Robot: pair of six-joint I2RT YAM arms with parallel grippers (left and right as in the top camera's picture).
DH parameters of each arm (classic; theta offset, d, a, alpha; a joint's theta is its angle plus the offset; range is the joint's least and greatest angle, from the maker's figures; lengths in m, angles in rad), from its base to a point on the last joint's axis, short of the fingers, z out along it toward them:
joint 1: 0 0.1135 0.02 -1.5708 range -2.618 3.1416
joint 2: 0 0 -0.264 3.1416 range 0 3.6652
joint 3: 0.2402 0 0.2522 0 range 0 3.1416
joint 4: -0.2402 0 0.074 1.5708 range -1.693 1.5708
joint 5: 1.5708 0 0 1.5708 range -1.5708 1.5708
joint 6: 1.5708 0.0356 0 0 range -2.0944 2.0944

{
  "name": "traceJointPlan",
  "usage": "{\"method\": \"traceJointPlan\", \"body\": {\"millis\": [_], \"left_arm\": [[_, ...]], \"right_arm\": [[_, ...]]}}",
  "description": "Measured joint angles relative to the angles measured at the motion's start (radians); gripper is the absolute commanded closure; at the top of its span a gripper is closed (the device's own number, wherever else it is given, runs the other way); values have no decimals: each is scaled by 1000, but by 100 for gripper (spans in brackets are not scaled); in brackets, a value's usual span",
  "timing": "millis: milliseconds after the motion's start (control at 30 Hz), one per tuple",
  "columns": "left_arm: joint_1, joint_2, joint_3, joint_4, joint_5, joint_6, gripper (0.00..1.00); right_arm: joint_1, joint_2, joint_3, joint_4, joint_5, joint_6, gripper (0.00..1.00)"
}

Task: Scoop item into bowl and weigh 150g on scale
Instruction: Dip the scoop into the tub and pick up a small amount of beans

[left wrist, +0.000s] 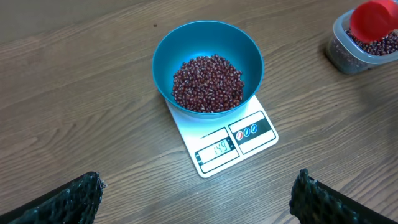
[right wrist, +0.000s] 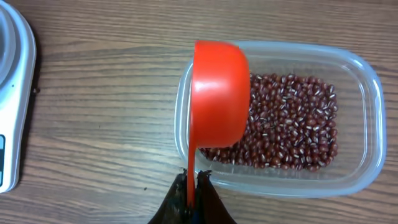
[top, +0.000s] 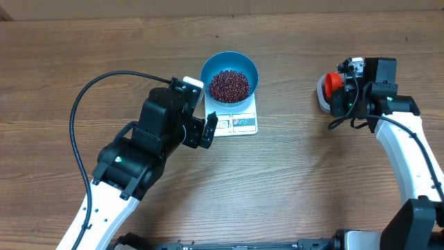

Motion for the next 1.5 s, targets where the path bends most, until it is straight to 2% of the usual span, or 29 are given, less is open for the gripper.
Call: {"method": "traceJointPlan", "body": {"millis": [267, 633, 1500], "left_arm": [[0, 0, 0, 0, 0, 0, 1], [0, 0, 0, 0, 0, 0, 0], [0, 0, 0, 0, 0, 0, 0]], "right_arm": [[-9, 28, 0, 0, 0, -6, 96], [-131, 41, 0, -1, -43, -6, 96], [-131, 140, 0, -1, -114, -6, 96]]}}
